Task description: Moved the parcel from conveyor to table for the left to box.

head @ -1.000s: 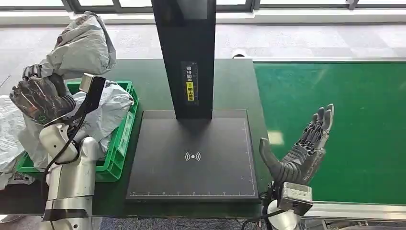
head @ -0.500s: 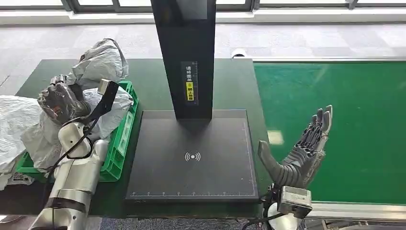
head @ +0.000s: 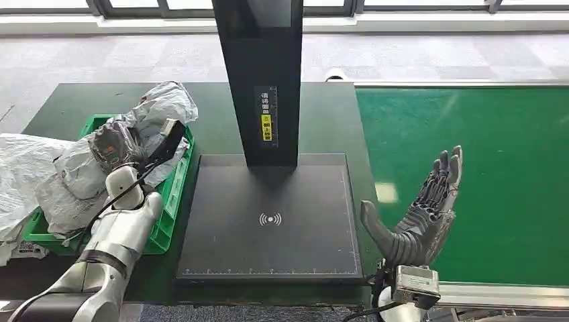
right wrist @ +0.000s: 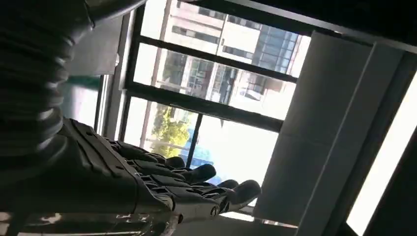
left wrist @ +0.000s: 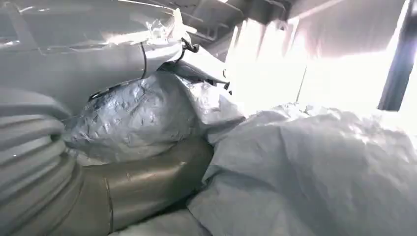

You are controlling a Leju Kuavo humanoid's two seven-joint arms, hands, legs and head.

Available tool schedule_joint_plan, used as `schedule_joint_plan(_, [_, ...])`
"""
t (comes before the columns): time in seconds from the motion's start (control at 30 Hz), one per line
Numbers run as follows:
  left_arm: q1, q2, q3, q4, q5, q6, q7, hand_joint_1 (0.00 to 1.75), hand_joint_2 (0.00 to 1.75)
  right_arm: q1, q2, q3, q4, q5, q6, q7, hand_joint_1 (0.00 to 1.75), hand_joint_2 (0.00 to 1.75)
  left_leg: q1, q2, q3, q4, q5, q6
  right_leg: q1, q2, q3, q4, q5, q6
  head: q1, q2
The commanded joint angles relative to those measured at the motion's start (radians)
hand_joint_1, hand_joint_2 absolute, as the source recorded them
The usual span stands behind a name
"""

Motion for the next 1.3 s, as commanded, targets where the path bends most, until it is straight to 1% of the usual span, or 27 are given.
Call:
schedule_joint_plan(0.03, [-0.131,0.005,0.056,0.34,-0.068,-0.136,0.049,1.75,1.75,-0.009,0.006,-0.07,0.007,-0.002,0.024,0.002,0.0,1.75,0.0,-0.001,0.002,-0.002,0.0,0.001,0.0,-0.002,0.003,-0.002,-0.001,0.0,0.0,0.0])
schedule_joint_plan(0.1, [-0.122,0.014,0.086,0.342,-0.07,-0.164,0.049,1.75,1.75,-0.023,0.001,-0.075,0.023,-0.007,0.025,0.002,0.0,1.75,0.0,-0.001,0.002,-0.001,0.0,0.001,0.0,-0.002,0.003,-0.001,-0.001,0.0,0.0,0.0])
schedule_joint_plan(0.13, [-0.12,0.017,0.104,0.345,-0.066,-0.161,0.052,1.75,1.75,-0.026,-0.004,-0.072,0.029,-0.01,0.018,0.002,0.0,1.75,0.0,0.001,0.002,-0.001,0.0,0.001,0.0,0.0,0.002,-0.001,0.0,0.0,0.0,0.0])
schedule_joint_plan(0.2, [-0.122,0.02,0.116,0.349,-0.068,-0.173,0.064,1.75,1.75,-0.023,-0.005,-0.072,0.032,-0.011,0.016,0.002,0.0,1.75,0.0,0.001,0.004,-0.003,0.0,0.001,0.0,0.0,0.004,-0.003,0.0,0.0,0.0,0.0])
schedule_joint_plan(0.23, [-0.122,0.02,0.125,0.347,-0.066,-0.172,0.07,1.75,1.75,-0.023,-0.005,-0.071,0.033,-0.011,0.015,0.002,0.0,1.75,0.0,0.002,0.002,-0.002,0.0,0.001,0.0,0.001,0.002,-0.002,0.0,0.0,0.0,0.0])
schedule_joint_plan(0.53, [-0.122,0.02,0.125,0.347,-0.066,-0.172,0.07,1.75,1.75,-0.023,-0.005,-0.071,0.033,-0.011,0.015,0.002,0.0,1.75,0.0,0.001,0.001,-0.001,0.0,0.0,0.0,0.001,0.001,0.0,0.0,0.0,0.0,0.0])
schedule_joint_plan(0.57, [-0.122,0.026,0.155,0.347,-0.058,-0.195,0.109,1.75,1.75,-0.026,0.0,-0.075,0.038,-0.006,0.022,0.002,0.0,1.75,0.0,0.001,0.003,-0.002,0.0,0.001,0.001,0.0,0.003,-0.002,0.0,0.0,0.0,0.0])
schedule_joint_plan(0.7, [-0.118,0.032,0.162,0.345,-0.059,-0.195,0.1,1.75,1.75,-0.029,0.003,-0.077,0.04,-0.004,0.024,0.002,0.0,1.75,0.0,0.002,0.002,-0.001,-0.001,0.0,0.0,0.002,0.002,-0.001,0.0,0.0,0.0,0.0])
schedule_joint_plan(0.77, [-0.119,0.039,0.195,0.354,-0.054,-0.256,0.141,1.75,1.75,-0.037,0.011,-0.085,0.045,0.003,0.033,0.002,0.0,1.75,0.0,0.002,0.003,-0.002,0.0,0.001,0.0,0.001,0.002,-0.001,0.0,0.0,0.0,0.0])
schedule_joint_plan(0.87, [-0.111,0.045,0.225,0.354,-0.054,-0.296,0.162,1.75,1.75,-0.043,0.026,-0.103,0.051,0.017,0.048,0.002,0.0,1.75,0.0,0.004,0.004,-0.002,-0.001,0.001,0.0,0.003,0.003,-0.002,0.0,0.0,0.0,0.0])
schedule_joint_plan(0.97, [-0.103,0.044,0.252,0.342,-0.065,-0.284,0.162,1.75,1.75,-0.041,0.033,-0.112,0.051,0.027,0.059,0.002,0.0,1.75,0.0,0.003,0.002,-0.001,0.0,0.0,0.0,0.002,0.001,0.0,0.0,0.0,0.0,0.0])
schedule_joint_plan(1.03, [-0.101,0.043,0.259,0.338,-0.069,-0.282,0.169,1.75,1.75,-0.043,0.037,-0.117,0.059,0.033,0.064,0.002,0.0,1.75,0.0,0.004,0.004,-0.002,0.0,0.001,0.001,0.003,0.003,-0.002,0.0,0.0,0.0,0.0])
schedule_joint_plan(1.07, [-0.097,0.04,0.277,0.326,-0.077,-0.251,0.167,1.33,1.75,-0.043,0.041,-0.121,0.059,0.038,0.069,0.002,0.0,1.75,0.0,0.003,0.003,-0.002,-0.001,0.0,0.0,0.002,0.002,-0.001,0.0,0.0,0.0,0.0])
schedule_joint_plan(1.1, [-0.093,0.042,0.268,0.32,-0.077,-0.224,0.178,0.05,1.75,-0.042,0.044,-0.123,0.059,0.04,0.071,0.002,0.0,1.75,0.0,0.004,0.004,-0.003,0.0,0.001,0.001,0.003,0.003,-0.002,0.001,0.0,0.0,0.0])
schedule_joint_plan(1.13, [-0.089,0.042,0.276,0.313,-0.077,-0.208,0.17,0.0,1.75,-0.043,0.046,-0.126,0.064,0.043,0.073,0.002,0.0,1.75,0.0,0.003,0.003,-0.002,0.0,0.0,0.0,0.002,0.002,-0.001,0.0,0.0,0.0,0.0])
schedule_joint_plan(1.17, [-0.086,0.042,0.277,0.307,-0.077,-0.19,0.169,0.0,1.75,-0.043,0.048,-0.128,0.065,0.045,0.074,0.002,0.0,1.75,0.0,0.004,0.004,-0.003,0.0,0.001,0.0,0.003,0.003,-0.001,0.0,0.0,0.0,0.0])
schedule_joint_plan(1.2, [-0.079,0.038,0.297,0.293,-0.074,-0.132,0.149,0.0,1.75,-0.044,0.052,-0.131,0.067,0.05,0.075,0.002,0.0,1.75,0.0,0.004,0.005,-0.004,0.0,0.001,0.0,0.003,0.004,-0.003,0.001,0.0,0.0,0.0])
schedule_joint_plan(1.23, [-0.077,0.035,0.308,0.287,-0.077,-0.107,0.137,0.0,0.0,-0.043,0.053,-0.131,0.066,0.051,0.075,0.002,0.0,1.75,0.0,0.004,0.004,-0.002,0.0,0.0,0.0,0.003,0.002,-0.001,0.0,0.0,0.0,0.0])
schedule_joint_plan(1.3, [-0.072,0.029,0.324,0.268,-0.077,-0.036,0.11,0.0,0.0,-0.043,0.057,-0.133,0.067,0.057,0.073,0.002,0.0,1.75,0.0,0.003,0.004,-0.002,0.0,0.0,0.0,0.003,0.003,-0.001,0.0,0.0,0.0,0.0])
